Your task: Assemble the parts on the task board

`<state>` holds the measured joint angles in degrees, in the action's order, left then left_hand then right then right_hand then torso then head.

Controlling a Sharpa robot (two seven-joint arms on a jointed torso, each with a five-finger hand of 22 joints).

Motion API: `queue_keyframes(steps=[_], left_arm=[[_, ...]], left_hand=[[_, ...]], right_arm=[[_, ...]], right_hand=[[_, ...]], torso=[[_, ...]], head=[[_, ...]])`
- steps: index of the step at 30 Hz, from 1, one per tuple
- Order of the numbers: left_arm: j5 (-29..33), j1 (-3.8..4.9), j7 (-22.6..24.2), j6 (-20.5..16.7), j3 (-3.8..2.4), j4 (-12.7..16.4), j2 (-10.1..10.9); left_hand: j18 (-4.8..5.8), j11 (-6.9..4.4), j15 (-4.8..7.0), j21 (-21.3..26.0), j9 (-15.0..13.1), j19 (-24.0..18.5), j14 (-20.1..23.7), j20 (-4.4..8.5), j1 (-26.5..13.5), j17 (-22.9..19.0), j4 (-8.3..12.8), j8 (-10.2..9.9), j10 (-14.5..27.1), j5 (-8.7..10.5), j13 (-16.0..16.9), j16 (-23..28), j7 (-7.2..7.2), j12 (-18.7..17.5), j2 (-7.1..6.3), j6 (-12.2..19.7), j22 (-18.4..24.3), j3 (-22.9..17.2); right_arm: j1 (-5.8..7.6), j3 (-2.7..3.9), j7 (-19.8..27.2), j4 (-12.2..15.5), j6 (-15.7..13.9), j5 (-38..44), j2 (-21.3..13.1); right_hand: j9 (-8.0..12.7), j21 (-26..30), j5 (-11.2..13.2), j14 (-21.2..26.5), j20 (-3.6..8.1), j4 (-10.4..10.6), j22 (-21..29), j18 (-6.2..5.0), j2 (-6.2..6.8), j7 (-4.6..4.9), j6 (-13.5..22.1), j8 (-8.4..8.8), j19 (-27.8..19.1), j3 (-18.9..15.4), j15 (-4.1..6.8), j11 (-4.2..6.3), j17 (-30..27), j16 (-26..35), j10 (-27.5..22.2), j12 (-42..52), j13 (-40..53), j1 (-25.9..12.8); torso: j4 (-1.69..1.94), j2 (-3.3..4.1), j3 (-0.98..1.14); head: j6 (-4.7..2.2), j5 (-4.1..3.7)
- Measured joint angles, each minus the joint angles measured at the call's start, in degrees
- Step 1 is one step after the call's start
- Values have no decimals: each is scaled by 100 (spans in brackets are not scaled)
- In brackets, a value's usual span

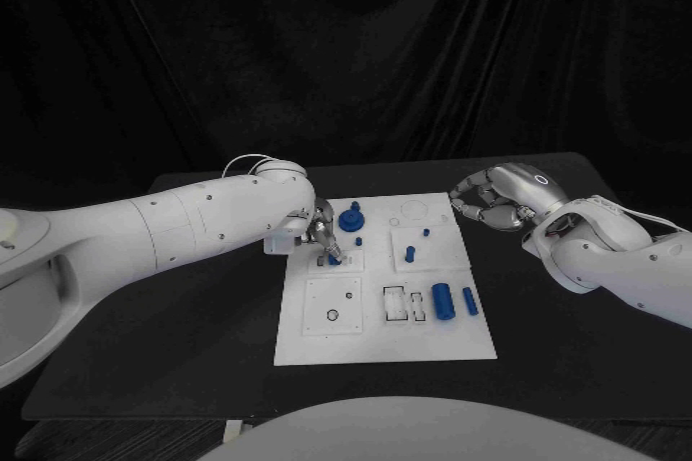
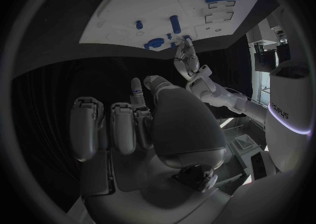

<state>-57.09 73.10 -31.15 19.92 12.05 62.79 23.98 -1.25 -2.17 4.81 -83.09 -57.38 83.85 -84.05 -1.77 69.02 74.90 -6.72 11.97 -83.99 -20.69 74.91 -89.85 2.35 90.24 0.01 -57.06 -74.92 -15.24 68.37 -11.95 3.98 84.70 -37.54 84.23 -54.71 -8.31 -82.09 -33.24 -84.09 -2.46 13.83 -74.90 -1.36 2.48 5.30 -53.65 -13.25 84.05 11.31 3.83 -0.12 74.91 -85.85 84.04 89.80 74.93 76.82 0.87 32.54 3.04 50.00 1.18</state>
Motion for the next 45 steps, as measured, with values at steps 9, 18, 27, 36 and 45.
queue_keyframes(steps=[9,18,27,36,45], left_arm=[[-3,-7,-9,0,1,-29,-2],[-7,-47,-27,5,11,-46,-16],[-7,-50,-39,5,10,-58,-18],[-7,-55,-43,5,11,-59,-18],[-7,-60,-57,30,12,-65,-24]], left_hand=[[0,122,-95,134,309,15,8,-56,-325,5,-75,-291,2,922,0,0,87,0,103,88,0,-95],[0,169,-146,155,673,11,0,-114,-883,4,-397,-482,-6,1700,0,0,181,-22,66,29,1,276],[0,189,-145,155,771,32,0,-134,-1166,3,-576,-510,15,1752,0,0,186,-22,99,-17,1,519],[-1,189,-145,155,642,31,0,-134,-1400,3,-730,-338,15,1752,0,0,101,-22,138,-245,1,804],[0,84,-79,155,10,21,0,-78,-1499,3,-869,218,-4,1752,0,0,-30,-22,177,-437,1,1099]], right_arm=[[-1,0,-1,-1,14,0,3],[-3,0,-1,-5,38,0,6],[-13,0,-1,-9,64,-1,10],[-24,0,-1,-21,85,-1,19],[-27,0,-1,-38,100,-1,25]], right_hand=[[0,0,0,0,0,0,0,0,0,0,0,0,0,0,0,0,0,0,0,0,0,0],[1,0,0,0,0,0,-5,0,0,0,0,0,0,0,0,0,0,0,0,0,-1,0],[1,0,0,0,0,0,-4,0,0,0,0,0,0,0,0,1,0,0,-1,0,-1,0],[2,0,0,0,0,0,-3,0,0,0,0,0,0,0,0,2,0,0,-2,0,-1,0],[2,0,0,0,0,0,-3,0,0,0,0,0,0,0,0,3,0,0,-3,0,-2,0]], torso=[[2,-1,0],[0,1,-1],[-2,2,-1],[-2,1,-1],[-1,0,-1]], head=[[0,-6],[0,4],[0,2],[0,5],[0,5]])
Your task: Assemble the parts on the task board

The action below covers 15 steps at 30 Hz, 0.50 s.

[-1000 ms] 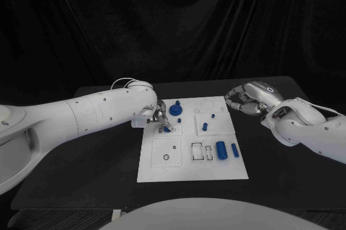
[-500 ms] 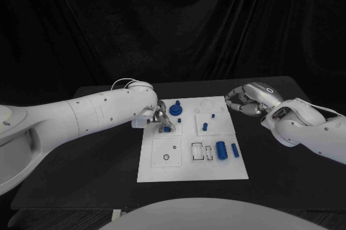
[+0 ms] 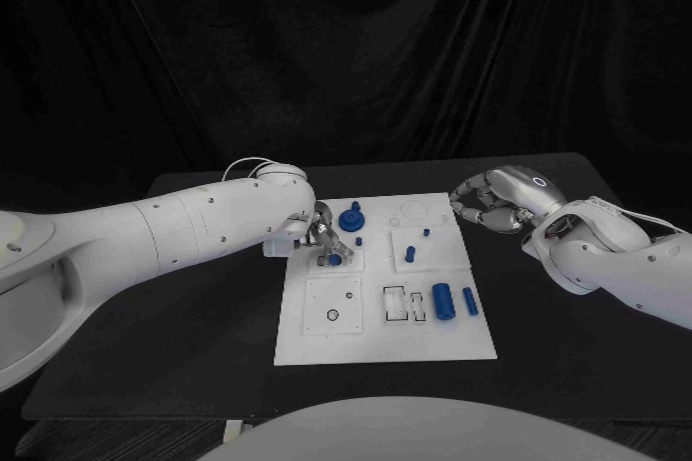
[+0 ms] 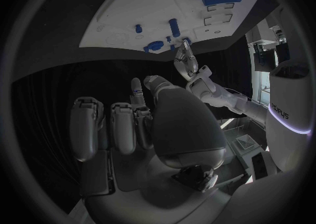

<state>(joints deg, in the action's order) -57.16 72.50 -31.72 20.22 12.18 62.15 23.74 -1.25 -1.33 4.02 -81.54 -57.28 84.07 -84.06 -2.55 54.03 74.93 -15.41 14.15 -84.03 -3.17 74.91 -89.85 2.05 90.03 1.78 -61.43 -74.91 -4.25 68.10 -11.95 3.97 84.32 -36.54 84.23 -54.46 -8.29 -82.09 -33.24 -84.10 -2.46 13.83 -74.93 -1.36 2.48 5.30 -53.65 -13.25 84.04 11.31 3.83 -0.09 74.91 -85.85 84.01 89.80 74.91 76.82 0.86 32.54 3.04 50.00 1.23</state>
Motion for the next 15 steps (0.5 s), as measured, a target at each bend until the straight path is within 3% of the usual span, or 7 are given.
queue_keyframes(steps=[5,15], left_arm=[[0,-1,-8,18,0,-3,-2],[0,-2,-15,21,0,-9,-3]], left_hand=[[0,-53,30,-45,-292,0,11,40,33,0,0,222,12,0,0,0,-31,0,33,-31,0,76],[-1,-79,70,-45,-519,-21,10,61,125,-1,73,326,-2,0,0,0,-73,0,125,12,0,114]], right_arm=[[-1,0,0,-9,8,0,6],[-2,0,0,-21,19,0,17]], right_hand=[[0,0,0,0,0,0,0,0,0,0,0,0,0,0,0,0,0,28,0,0,0,0],[1,0,0,0,0,0,1,0,0,0,0,0,0,0,0,1,0,28,-1,0,0,0]], torso=[[-1,-1,0],[-4,-1,1]], head=[[0,4],[0,13]])
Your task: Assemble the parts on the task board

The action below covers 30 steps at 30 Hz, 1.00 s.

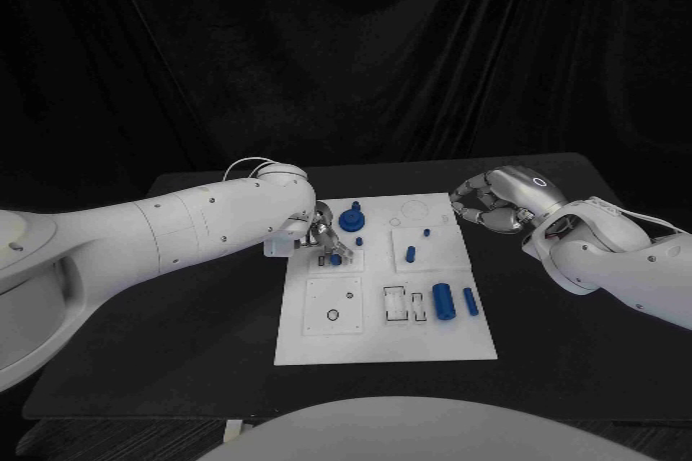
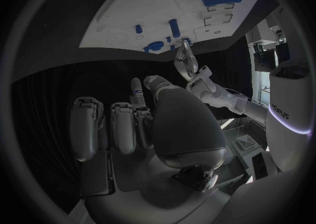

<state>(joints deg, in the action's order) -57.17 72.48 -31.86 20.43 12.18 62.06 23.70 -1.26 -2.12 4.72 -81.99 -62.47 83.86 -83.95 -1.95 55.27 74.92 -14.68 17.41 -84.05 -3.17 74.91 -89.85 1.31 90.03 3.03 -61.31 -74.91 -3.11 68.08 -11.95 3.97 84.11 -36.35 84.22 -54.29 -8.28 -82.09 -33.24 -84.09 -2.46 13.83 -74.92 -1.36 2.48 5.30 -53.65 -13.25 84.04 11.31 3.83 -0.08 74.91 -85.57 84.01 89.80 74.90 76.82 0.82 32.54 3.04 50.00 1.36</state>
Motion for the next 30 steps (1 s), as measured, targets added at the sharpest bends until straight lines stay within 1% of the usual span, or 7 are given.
queue_keyframes(steps=[5,10,19,23,26,29,30], left_arm=[[0,0,0,0,0,8,9],[0,0,13,-11,0,28,18],[0,-1,36,-97,0,155,99],[0,-1,34,-249,0,288,182],[0,-1,30,-415,0,412,263],[0,-1,30,-572,0,532,347],[0,-1,32,-642,0,590,386]], left_hand=[[0,0,0,0,-43,0,0,0,99,0,64,-46,0,0,0,0,34,0,3,216,0,1],[0,0,0,0,-30,0,0,0,209,-1,168,-80,0,0,0,0,42,0,11,225,0,-24],[0,0,0,0,117,0,0,0,466,-1,387,-279,0,-23,0,0,83,0,9,307,0,-71],[0,18,-1,0,342,0,0,-1,367,-1,307,-456,18,-23,0,0,84,0,-66,306,0,42],[0,67,-35,0,605,2,-7,-3,167,-1,185,-693,8,-13,0,0,154,0,-75,347,0,194],[1,160,-110,5,900,18,-4,-67,-25,-1,3,-969,2,10,0,0,279,0,-98,484,0,376],[1,162,-126,31,1011,10,1,-75,-56,-1,-66,-1063,3,10,0,0,294,0,-103,538,0,446]], right_arm=[[0,0,0,-1,3,0,0],[-1,0,0,-3,5,0,-1],[-4,0,1,-4,6,0,-1],[-6,0,1,-4,6,0,-10],[-8,0,1,-4,6,0,-15],[-8,0,1,-3,6,0,-19],[-9,0,1,-2,6,-1,-21]], right_hand=[[0,0,0,0,0,0,0,-1,0,0,0,0,0,0,0,0,0,0,0,0,0,0],[0,0,0,0,0,0,1,0,0,0,0,0,0,0,0,0,0,0,0,0,0,0],[0,0,0,0,0,0,1,0,0,0,0,0,0,0,0,0,0,0,0,0,4,0],[1,0,0,0,0,0,1,0,0,0,0,0,0,0,0,0,0,0,0,0,4,0],[1,23,0,0,0,0,1,0,0,0,0,0,0,0,0,0,0,0,0,0,4,0],[1,23,0,0,0,0,1,0,0,0,0,0,0,0,0,0,0,0,0,0,4,0],[1,23,0,0,0,0,1,0,0,0,0,0,0,0,0,0,0,0,0,0,4,0]], torso=[[1,0,0],[2,0,0],[4,-2,-1],[5,-2,-1],[5,-1,-1],[5,-1,-1],[5,-1,-1]], head=[[0,-10],[0,-10],[0,1],[0,24],[0,35],[0,47],[0,48]])
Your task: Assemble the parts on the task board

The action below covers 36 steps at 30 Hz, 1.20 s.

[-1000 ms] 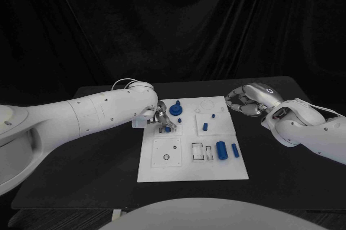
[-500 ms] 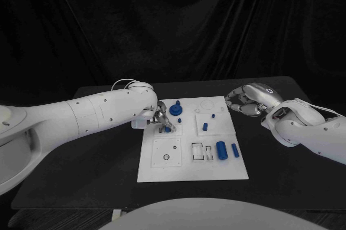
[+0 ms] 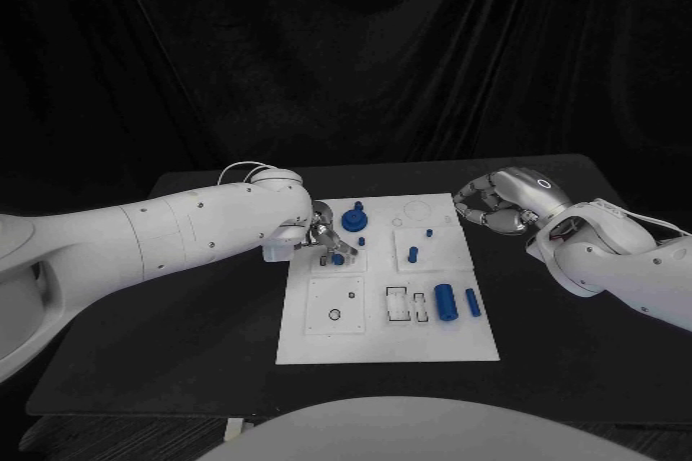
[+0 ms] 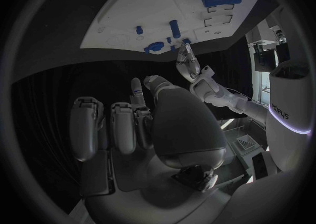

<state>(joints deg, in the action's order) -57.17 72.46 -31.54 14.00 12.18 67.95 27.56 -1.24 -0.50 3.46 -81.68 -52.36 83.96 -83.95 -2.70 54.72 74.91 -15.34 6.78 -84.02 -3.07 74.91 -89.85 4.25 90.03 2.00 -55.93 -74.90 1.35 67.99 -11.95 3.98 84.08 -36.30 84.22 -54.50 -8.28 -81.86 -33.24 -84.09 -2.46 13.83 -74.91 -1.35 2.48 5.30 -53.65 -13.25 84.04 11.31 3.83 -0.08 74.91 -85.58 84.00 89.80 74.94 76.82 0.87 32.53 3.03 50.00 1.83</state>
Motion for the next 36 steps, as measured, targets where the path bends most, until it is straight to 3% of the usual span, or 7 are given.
queue_keyframes(steps=[5,14,15,16,26,36], left_arm=[[0,0,35,-302,0,288,208],[0,0,106,-753,2,803,645],[0,0,119,-805,3,874,707],[0,0,128,-838,3,917,743],[0,-23,264,-1131,5,1313,1024],[0,-175,376,-1282,8,1235,967]], left_hand=[[-1,64,-51,36,337,1,-11,-42,-241,0,-132,-239,-2,0,0,0,56,-25,26,97,0,309],[-1,103,-73,99,568,1,8,-83,-411,0,-126,-273,-1,0,0,0,77,-67,178,75,0,582],[-11,103,-94,153,626,-26,-13,-109,-225,0,-64,-273,-1,-97,0,0,77,-112,243,75,0,571],[-92,106,-102,195,672,-50,-21,-134,-59,0,-18,-273,2,-210,0,0,77,-139,274,75,0,543],[-94,145,-122,302,910,-92,0,-175,717,-1,242,-234,-1,-1217,0,29,89,-226,361,4,0,375],[-94,144,-122,302,984,-92,0,-174,993,-1,407,-184,-1,-1386,0,29,57,-249,386,-28,-4,209]], right_arm=[[-2,0,0,0,0,0,-4],[-6,0,-1,4,0,-1,-21],[-7,0,-1,4,0,-1,-26],[-7,0,-1,4,0,-1,-28],[-8,0,-2,4,-1,-1,-21],[-11,0,1,2,-2,-9,-21]], right_hand=[[0,0,0,0,0,0,0,0,0,0,0,0,0,0,0,0,0,0,0,0,0,0],[0,0,0,0,0,0,0,0,0,0,0,0,0,0,0,0,0,0,0,0,-1,0],[0,0,0,0,0,0,1,0,0,0,0,0,0,0,0,0,0,0,0,0,-1,0],[0,0,0,0,0,0,1,0,0,0,0,0,0,0,0,0,0,0,0,0,-1,0],[0,0,0,0,0,0,1,0,0,0,0,0,0,0,0,0,0,0,0,0,-2,0],[-2,0,0,0,0,0,-4,0,0,0,0,0,0,0,0,0,0,0,0,0,-2,0]], torso=[[1,-1,1],[1,-3,2],[1,-3,2],[1,-3,2],[0,-3,2],[-1,-3,4]], head=[[0,2],[0,4],[0,4],[0,4],[0,25],[0,38]])
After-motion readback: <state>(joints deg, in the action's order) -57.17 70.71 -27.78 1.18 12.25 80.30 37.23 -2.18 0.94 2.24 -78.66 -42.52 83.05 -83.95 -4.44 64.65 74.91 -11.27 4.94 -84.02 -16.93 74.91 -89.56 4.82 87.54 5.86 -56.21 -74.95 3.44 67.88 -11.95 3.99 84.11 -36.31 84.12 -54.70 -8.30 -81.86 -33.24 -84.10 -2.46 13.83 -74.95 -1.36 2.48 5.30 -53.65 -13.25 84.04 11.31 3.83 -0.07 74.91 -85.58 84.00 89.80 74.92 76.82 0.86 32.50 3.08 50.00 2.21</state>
